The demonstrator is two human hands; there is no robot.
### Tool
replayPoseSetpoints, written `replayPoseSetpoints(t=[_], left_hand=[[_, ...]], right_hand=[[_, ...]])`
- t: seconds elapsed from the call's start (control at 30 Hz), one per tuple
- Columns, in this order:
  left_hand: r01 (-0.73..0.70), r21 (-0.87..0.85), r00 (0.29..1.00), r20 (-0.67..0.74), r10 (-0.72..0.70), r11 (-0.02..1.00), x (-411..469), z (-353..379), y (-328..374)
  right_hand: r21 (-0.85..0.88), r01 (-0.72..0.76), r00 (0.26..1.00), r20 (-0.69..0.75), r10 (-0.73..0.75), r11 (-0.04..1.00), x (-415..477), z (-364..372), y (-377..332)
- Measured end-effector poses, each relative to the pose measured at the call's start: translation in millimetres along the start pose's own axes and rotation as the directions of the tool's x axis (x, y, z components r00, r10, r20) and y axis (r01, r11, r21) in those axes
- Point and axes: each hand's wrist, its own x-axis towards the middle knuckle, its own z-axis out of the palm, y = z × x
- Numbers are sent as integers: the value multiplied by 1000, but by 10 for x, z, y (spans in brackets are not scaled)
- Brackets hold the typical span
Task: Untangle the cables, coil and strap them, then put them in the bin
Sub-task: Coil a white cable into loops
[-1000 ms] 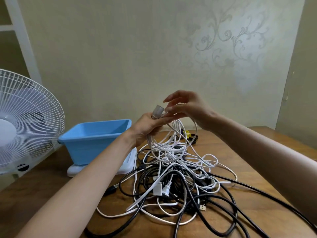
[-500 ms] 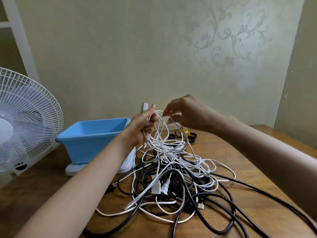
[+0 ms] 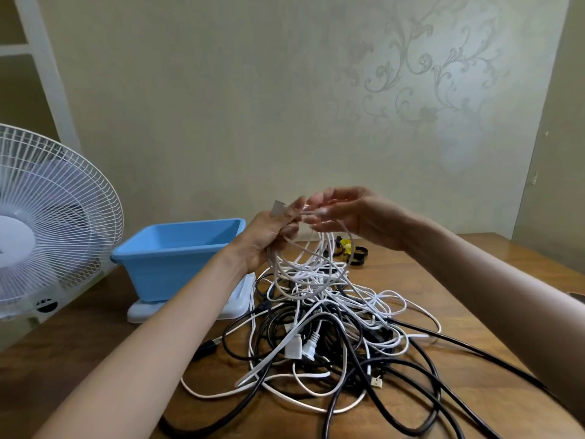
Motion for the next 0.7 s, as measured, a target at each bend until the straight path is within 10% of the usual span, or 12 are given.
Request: replayPoseSetpoints(t=[0.2,0.4,0.7], left_hand=[[-24,-193,989,-147,-4,981,36,-7,-38],[-62,-175,984,-175,31,983,69,22,-64],[-131,-188,985,-137,106,973,59,-178,30]], right_hand=[[-216,-54,984,-177,15,975,-77,-144,213],[-256,-248,959,73,275,934,-188,-133,411],[-334,-257,966,-83,244,907,-361,-520,350]])
